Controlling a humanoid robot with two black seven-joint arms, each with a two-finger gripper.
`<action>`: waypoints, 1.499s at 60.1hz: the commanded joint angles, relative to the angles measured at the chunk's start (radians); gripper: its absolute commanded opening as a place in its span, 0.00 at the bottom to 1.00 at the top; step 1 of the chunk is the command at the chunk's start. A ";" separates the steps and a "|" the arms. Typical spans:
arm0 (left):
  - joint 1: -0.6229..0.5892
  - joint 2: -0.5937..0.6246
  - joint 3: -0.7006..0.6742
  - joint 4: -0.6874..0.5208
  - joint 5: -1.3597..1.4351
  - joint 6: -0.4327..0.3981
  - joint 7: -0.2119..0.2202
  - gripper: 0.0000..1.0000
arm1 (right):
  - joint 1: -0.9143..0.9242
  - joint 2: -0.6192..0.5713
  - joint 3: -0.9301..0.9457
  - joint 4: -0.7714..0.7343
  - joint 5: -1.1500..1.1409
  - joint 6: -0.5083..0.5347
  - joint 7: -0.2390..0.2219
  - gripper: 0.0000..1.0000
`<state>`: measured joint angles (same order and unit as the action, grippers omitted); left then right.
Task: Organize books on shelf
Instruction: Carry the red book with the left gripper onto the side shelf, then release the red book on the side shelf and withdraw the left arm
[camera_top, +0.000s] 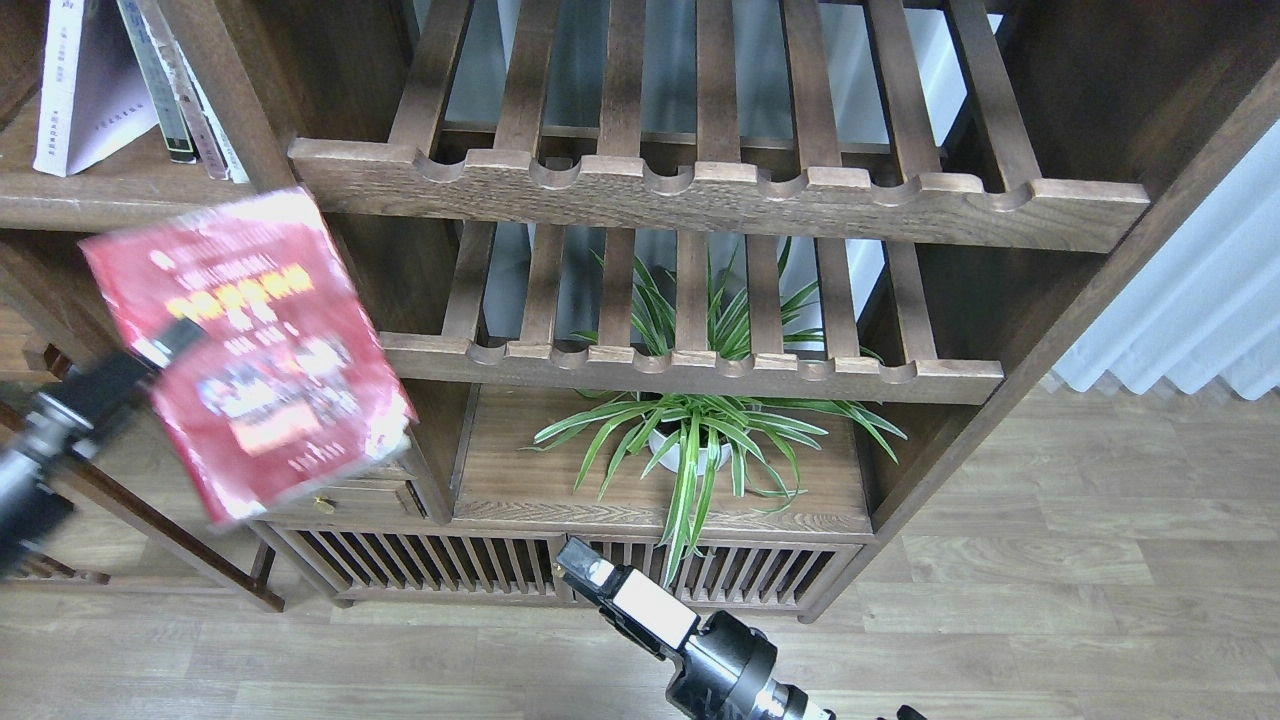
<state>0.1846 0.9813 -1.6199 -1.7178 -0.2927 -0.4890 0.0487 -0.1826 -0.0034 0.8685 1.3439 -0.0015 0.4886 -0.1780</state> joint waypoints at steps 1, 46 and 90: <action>0.000 0.028 -0.136 0.007 0.000 0.000 0.043 0.08 | -0.005 0.000 0.001 -0.003 0.000 0.000 0.000 1.00; -0.503 0.063 -0.186 0.329 0.429 0.000 0.204 0.09 | -0.012 0.003 0.001 -0.020 -0.022 0.000 -0.002 1.00; -1.218 -0.026 0.357 0.667 0.668 0.000 0.263 0.11 | -0.015 0.003 0.012 -0.019 -0.029 0.000 -0.002 1.00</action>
<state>-0.9798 0.9805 -1.3218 -1.0880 0.3735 -0.4886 0.3060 -0.1973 0.0000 0.8722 1.3244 -0.0307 0.4887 -0.1795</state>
